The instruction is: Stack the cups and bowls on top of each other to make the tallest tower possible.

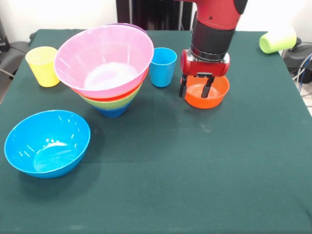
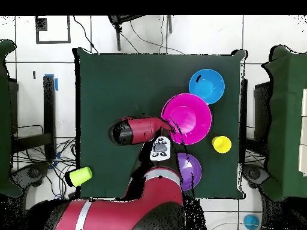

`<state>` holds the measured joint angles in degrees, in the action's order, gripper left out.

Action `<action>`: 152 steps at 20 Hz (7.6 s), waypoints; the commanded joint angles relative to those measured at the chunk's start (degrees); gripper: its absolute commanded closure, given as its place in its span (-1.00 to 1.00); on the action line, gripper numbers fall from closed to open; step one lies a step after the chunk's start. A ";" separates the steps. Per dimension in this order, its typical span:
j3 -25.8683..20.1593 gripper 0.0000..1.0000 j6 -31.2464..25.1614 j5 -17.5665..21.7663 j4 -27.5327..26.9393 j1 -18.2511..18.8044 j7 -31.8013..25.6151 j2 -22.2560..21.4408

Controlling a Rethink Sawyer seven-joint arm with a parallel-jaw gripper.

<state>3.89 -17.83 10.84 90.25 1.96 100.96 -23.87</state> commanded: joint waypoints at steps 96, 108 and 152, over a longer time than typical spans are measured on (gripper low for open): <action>-8.87 1.00 -10.75 -3.05 7.07 5.21 1.51 -12.26; -9.37 1.00 -16.58 -2.51 8.28 6.63 -0.49 -17.59; -15.77 1.00 -24.96 2.06 4.37 17.14 -9.67 -19.75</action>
<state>-5.46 -37.49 9.05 95.45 17.33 100.96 -43.29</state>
